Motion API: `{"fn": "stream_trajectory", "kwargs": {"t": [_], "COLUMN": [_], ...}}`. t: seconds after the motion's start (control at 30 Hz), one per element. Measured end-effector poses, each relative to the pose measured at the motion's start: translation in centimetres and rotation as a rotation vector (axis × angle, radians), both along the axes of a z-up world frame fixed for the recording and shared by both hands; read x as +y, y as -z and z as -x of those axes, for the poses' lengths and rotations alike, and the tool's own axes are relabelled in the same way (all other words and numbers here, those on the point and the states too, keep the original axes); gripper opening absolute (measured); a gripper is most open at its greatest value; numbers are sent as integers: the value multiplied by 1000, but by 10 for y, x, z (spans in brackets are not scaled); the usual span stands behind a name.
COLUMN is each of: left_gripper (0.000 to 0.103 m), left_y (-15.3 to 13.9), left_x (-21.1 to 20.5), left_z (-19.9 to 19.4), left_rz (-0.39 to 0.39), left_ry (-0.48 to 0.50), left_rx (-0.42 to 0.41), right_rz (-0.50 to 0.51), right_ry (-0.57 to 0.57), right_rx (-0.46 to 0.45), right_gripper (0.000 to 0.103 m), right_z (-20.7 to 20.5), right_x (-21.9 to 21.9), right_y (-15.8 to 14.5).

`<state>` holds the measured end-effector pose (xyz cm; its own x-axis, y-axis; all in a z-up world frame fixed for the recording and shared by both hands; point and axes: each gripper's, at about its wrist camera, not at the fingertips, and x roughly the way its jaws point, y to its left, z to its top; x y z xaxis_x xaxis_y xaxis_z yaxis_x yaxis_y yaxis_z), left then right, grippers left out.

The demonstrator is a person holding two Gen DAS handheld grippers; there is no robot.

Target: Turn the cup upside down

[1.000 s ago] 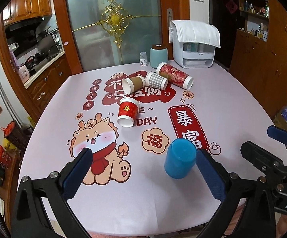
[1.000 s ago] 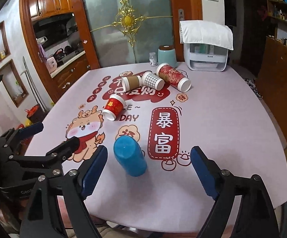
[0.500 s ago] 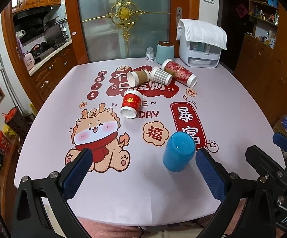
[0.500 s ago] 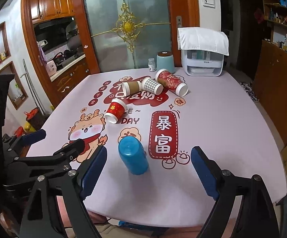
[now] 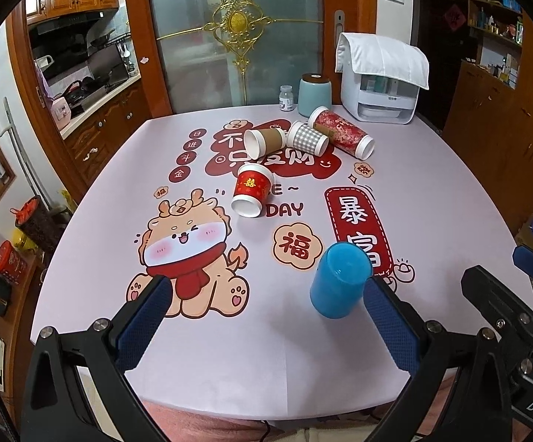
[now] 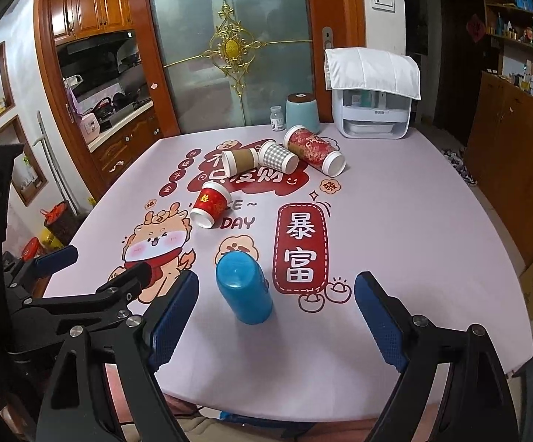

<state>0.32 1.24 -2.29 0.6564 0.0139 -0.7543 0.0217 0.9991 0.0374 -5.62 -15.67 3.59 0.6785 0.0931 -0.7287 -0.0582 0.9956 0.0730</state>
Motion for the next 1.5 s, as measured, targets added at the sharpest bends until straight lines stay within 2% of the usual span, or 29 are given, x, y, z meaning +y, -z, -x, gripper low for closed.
{"fn": "stream_trajectory", "kwargs": {"t": [1.5], "left_gripper": [102], "left_y": [1], "left_x": [1], "left_z": [-10], "left_rz": [-6], "left_ry": [5], "left_rx": [15], "right_rz": [-12], "right_ry": [5], "right_rx": [12], "right_gripper": [88], "right_z": [-11], "right_x": [4], "right_y": [12]}}
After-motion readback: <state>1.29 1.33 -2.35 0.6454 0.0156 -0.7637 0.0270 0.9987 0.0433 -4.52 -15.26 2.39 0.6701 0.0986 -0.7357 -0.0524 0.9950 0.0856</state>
